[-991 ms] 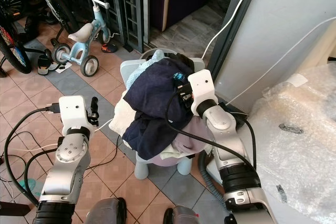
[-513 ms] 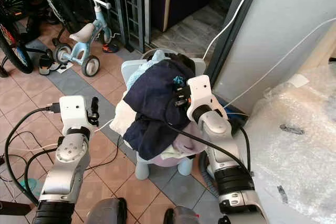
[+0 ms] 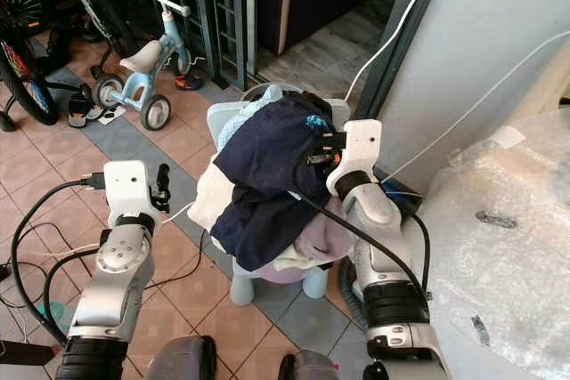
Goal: Clothes washing
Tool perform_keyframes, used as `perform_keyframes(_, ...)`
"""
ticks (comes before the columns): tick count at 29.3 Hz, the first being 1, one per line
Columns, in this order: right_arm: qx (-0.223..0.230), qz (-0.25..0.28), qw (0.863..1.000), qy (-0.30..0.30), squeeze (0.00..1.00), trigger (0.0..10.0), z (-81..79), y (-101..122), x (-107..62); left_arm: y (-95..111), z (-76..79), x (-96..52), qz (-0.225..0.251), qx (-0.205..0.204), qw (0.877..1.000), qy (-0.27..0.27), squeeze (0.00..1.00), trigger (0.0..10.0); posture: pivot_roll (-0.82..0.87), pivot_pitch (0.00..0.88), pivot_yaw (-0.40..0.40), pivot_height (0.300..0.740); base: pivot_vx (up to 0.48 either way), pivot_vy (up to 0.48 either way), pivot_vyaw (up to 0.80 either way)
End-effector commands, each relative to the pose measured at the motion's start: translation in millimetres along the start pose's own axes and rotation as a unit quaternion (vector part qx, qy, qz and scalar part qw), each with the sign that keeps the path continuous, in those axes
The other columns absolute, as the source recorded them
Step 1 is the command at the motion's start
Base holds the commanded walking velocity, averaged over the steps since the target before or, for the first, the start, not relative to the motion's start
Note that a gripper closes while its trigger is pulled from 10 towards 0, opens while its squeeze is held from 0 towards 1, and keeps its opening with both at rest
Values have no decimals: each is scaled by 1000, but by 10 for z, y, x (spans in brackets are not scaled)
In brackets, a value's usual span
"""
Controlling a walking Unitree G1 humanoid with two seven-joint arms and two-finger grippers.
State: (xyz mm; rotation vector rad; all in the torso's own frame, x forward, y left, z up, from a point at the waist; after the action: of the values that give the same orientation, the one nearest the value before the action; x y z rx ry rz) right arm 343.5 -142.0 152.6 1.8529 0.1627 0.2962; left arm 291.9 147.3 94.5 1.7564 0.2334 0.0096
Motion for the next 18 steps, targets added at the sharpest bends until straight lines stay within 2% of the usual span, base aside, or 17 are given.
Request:
perform_keyframes(1, 10, 46, 999, 12, 0, 0, -41, 279, 64, -7, 11, 10, -1, -3, 1000, -3, 0, 10000, 43, 43, -17, 740, 0, 0, 0)
perform_keyframes(4, 18, 64, 997, 32, 0, 0, -99, 426, 108, -11, 31, 5, -2, -3, 1000, -6, 0, 10000, 40, 44, -15, 740, 0, 0, 0)
perform_keyframes(6, 34, 89, 994, 60, 0, 0, -192, 618, 155, 0, 57, 7, -1, -5, 1000, -9, 0, 10000, 38, 43, -14, 740, 0, 0, 0)
perform_keyframes(9, 44, 104, 990, 79, 0, 0, -260, 745, 177, 7, 63, 14, 0, -6, 1000, -10, 0, 10000, 38, 42, -13, 740, 0, 0, 0)
perform_keyframes(18, 56, 132, 985, 94, 0, 0, -291, 1005, 210, 4, 58, 16, 0, -6, 1000, -12, 0, 10000, 39, 44, -11, 740, 0, 0, 0)
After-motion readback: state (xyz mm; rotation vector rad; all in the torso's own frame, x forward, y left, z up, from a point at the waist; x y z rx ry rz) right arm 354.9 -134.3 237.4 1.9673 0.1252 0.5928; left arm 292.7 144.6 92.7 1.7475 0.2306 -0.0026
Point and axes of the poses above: a point about 5 cm out from each wrist's last joint towards the gripper, its own x axis pointing out of the wrist towards the gripper, its own y axis along the axis of the wrist's last joint, z = x × y, the point moved 1 cm from there along x, pointing out of the wrist towards the gripper, and after that the axes turned 7 degrees about x, right-handed, at the moved point
